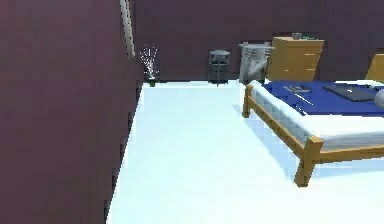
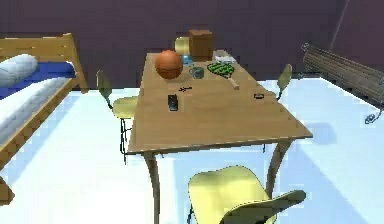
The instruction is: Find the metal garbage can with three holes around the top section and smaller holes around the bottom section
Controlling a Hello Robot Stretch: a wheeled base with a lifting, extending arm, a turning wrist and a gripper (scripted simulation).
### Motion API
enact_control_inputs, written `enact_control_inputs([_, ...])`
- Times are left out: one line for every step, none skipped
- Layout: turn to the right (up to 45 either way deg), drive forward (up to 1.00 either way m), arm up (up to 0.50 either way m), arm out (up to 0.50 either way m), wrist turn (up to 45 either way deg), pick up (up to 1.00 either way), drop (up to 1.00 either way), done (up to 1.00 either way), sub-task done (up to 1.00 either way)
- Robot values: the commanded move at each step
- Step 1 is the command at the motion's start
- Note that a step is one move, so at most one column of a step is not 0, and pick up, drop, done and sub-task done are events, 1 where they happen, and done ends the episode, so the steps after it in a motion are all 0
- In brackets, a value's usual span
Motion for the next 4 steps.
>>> enact_control_inputs([0.0, 1.00, 0.00, 0.00, 0.0, 0.00, 0.00, 0.00, 0.00])
enact_control_inputs([3.0, 0.00, 0.00, 0.00, 0.0, 0.00, 0.00, 0.00, 0.00])
enact_control_inputs([0.0, 1.00, 0.00, 0.00, 0.0, 0.00, 0.00, 0.00, 0.00])
enact_control_inputs([0.0, 1.00, 0.00, 0.00, 0.0, 0.00, 0.00, 0.00, 0.00])
